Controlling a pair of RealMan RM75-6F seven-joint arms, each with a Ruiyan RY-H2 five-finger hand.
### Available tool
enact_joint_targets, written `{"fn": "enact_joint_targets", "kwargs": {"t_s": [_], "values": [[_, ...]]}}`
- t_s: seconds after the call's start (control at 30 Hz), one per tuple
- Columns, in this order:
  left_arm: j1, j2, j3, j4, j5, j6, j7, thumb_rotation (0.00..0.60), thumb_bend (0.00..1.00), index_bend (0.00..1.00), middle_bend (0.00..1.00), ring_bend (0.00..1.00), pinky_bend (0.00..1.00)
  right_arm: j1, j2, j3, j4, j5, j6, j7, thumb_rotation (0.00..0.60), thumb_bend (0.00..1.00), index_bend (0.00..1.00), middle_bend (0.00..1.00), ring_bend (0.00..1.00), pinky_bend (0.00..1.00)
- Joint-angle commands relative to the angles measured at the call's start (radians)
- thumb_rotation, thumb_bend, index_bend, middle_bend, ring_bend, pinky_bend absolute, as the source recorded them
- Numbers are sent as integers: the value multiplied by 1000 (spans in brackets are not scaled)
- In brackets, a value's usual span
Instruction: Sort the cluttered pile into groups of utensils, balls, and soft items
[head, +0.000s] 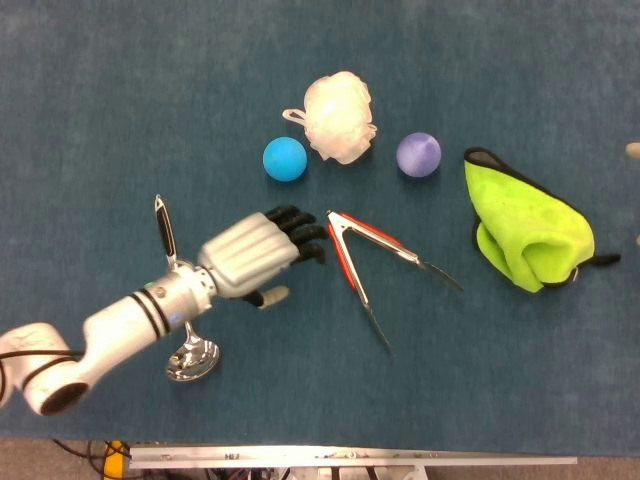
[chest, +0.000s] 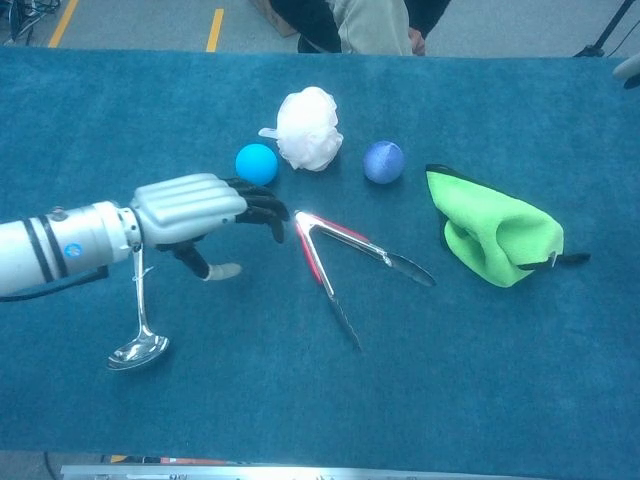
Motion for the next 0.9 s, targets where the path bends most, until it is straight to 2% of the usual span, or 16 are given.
{"fn": "enact_joint_targets", "kwargs": {"t_s": [0.03, 0.17, 0.47, 0.73, 0.9], "values": [[-10, -42, -15, 10, -22, -15, 35, 600, 348, 261, 154, 94, 114, -3, -4, -4, 12, -5, 1, 15, 600, 12, 231, 305, 158, 322], [-13, -98, -23, 47, -21, 0, 71, 600, 348, 261, 153, 93, 114, -8, -1, -8, 29, -8, 2, 35, 600, 12, 231, 305, 158, 322], [0, -220, -26, 161, 11, 80, 61, 600, 347, 261, 150, 87, 114, -18, 11, -10, 37, -3, 9, 53, 600, 11, 231, 305, 158, 322], [-9, -300, 16, 299, 86, 126, 16, 600, 348, 269, 149, 86, 114, -27, 18, -9, 41, 8, 13, 57, 600, 12, 231, 305, 158, 322], [-18, -326, 29, 343, 104, 132, -6, 600, 347, 270, 149, 85, 114, -30, 19, -9, 42, 13, 12, 58, 600, 11, 231, 305, 158, 322]]}}
